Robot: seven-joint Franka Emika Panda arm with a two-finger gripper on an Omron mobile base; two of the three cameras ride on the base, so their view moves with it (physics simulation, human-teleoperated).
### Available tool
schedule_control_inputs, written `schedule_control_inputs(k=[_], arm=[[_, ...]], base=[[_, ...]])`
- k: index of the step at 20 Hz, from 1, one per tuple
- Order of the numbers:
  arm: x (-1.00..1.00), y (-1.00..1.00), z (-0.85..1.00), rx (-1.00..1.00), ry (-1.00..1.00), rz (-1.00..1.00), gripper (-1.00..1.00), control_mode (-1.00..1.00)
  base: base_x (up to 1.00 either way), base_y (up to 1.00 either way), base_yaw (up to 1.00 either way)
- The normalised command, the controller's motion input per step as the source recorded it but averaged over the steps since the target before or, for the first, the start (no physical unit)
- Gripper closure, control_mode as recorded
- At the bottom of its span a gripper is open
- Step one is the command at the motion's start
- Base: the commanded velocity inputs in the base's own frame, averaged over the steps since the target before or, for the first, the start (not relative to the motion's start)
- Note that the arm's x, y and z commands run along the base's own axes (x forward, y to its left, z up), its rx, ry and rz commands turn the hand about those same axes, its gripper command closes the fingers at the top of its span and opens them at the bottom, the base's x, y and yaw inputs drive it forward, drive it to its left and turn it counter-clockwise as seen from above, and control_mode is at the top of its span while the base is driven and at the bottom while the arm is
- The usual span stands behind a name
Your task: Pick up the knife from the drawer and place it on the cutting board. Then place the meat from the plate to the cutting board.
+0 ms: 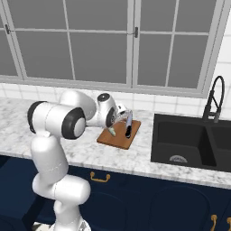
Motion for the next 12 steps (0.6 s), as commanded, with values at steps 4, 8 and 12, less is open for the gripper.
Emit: schedule_control_inputs(k=[4,8,12], arm=[[-0.45,-0.03,0.95,0.02,0.00,0.23,-1.00,-1.00],[-0.76,0.35,0.90,0.13,0.00,0.10,-1.00,-1.00],[-0.98,0.64,0.46,0.21,0.00,-0.05,-1.00,-1.00]], base=[[0.00,0.00,0.00],[0.00,0.00,0.00],[0.00,0.00,0.00]])
